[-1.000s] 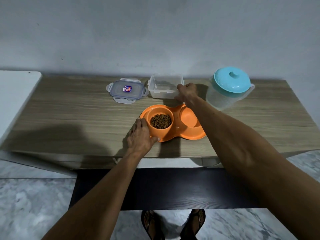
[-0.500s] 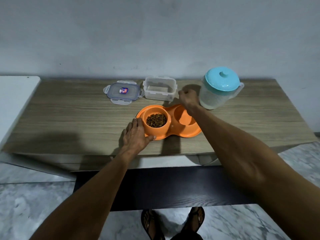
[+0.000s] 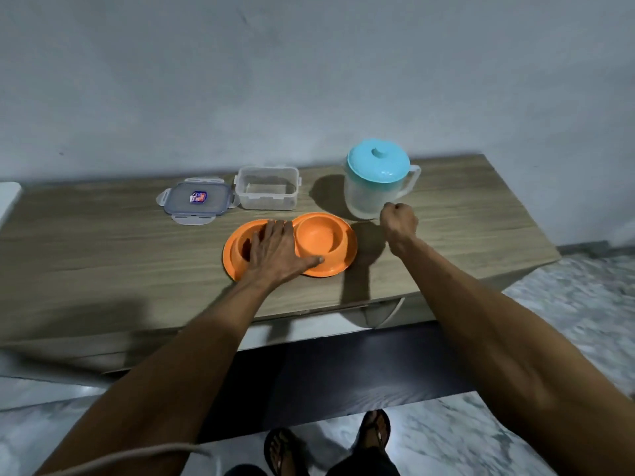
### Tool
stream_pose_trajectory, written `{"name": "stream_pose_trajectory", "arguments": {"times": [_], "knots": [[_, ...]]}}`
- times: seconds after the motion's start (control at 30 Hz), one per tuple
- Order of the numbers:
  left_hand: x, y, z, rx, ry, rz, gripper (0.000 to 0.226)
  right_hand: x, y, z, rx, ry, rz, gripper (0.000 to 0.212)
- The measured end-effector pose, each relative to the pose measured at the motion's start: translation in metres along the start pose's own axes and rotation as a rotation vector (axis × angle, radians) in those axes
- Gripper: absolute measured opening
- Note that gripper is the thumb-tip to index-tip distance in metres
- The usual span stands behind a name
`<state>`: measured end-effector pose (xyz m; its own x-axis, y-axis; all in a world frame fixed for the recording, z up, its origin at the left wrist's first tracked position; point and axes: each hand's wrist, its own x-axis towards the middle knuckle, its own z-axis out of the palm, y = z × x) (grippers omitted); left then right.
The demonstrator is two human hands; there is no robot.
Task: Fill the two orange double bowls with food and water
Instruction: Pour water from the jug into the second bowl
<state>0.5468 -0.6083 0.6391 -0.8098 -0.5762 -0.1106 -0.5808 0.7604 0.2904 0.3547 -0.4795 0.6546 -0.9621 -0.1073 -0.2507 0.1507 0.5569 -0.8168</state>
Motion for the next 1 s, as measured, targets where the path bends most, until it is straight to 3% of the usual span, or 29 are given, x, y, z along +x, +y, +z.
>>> {"name": "stream_pose_trajectory", "arguments": {"times": [0.13,0.27,0.47,0.57,0.67,0.93,1.0], "knots": [[0.015,0.015,0.009,0.014,-0.033,-0.026,0.113,0.035,-0.006,-0.016,0.248,0.098,0.132,0.043],[0.017,0.016,0.014,0.026,-0.068,-0.073,0.112,0.076,-0.014,-0.014,0.505,0.102,0.152,0.047],[0.017,0.014,0.018,0.029,-0.035,-0.049,0.108,0.103,-0.02,0.002,0.637,0.029,0.145,0.041],[0.018,0.013,0.021,0.017,-0.03,-0.05,0.108,0.098,-0.029,0.001,0.683,0.026,0.152,0.024],[0.018,0.011,0.023,-0.003,-0.02,-0.045,0.108,0.094,-0.038,-0.002,0.666,0.012,0.136,0.02],[0.018,0.013,0.02,-0.02,-0.05,-0.066,0.108,0.065,-0.065,-0.014,0.437,-0.02,-0.058,0.045],[0.017,0.014,0.019,-0.017,-0.063,-0.071,0.11,0.06,-0.071,-0.017,0.359,-0.014,-0.132,0.042]]}}
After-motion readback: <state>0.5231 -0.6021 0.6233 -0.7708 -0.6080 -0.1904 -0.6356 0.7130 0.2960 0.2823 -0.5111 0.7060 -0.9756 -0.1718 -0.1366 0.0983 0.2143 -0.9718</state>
